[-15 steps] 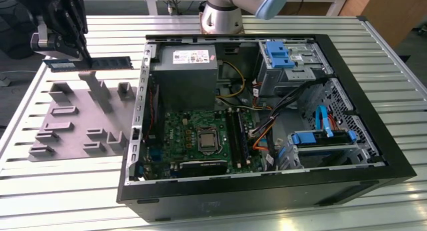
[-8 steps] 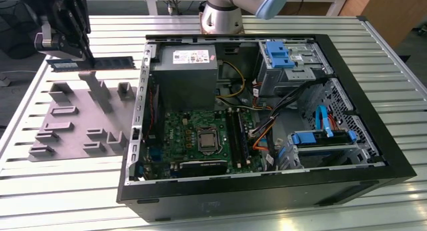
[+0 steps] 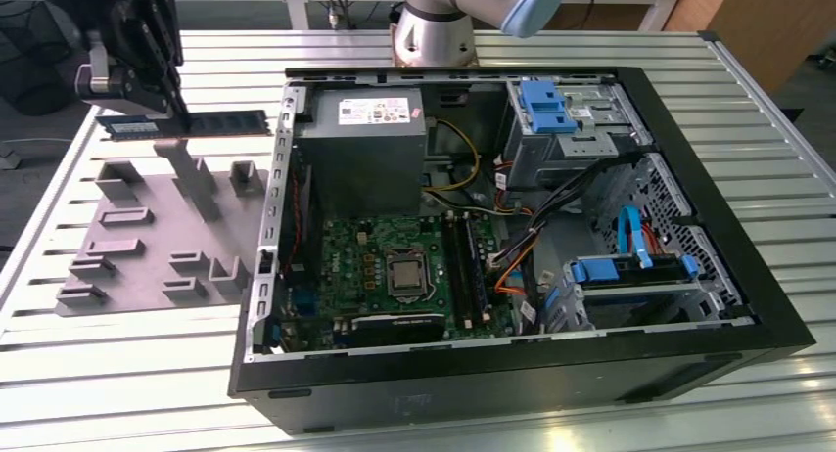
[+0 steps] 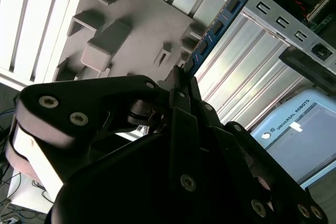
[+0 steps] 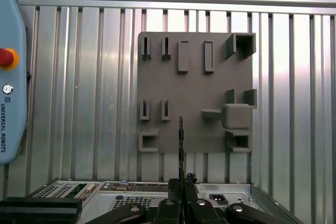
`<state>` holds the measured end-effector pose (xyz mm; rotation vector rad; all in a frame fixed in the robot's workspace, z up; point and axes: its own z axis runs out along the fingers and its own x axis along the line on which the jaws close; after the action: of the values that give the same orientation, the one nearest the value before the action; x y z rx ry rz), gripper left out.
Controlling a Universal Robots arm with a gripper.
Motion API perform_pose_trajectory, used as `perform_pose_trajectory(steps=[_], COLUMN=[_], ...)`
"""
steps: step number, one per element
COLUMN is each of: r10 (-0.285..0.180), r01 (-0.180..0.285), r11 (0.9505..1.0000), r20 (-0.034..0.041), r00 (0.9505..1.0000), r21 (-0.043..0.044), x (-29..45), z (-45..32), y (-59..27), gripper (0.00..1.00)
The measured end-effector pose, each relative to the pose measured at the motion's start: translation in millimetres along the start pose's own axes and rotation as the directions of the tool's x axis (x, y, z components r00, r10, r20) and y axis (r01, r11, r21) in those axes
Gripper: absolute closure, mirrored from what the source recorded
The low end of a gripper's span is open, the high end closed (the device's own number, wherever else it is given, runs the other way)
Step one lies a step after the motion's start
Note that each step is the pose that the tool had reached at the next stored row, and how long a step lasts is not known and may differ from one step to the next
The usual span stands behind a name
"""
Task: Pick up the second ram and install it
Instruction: 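Pick up the second ram and move it above second insertion slot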
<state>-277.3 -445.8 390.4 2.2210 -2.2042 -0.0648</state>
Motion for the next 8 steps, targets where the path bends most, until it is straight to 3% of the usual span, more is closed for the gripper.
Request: perform_pose_trajectory(steps=[8], r10=[0.0], r01=[0.0], r11=[1.0], r20=[0.0], r00=[1.0], r21=[0.0], x=[0.0], z=[-0.1], y=[-4.1], gripper=[0.86])
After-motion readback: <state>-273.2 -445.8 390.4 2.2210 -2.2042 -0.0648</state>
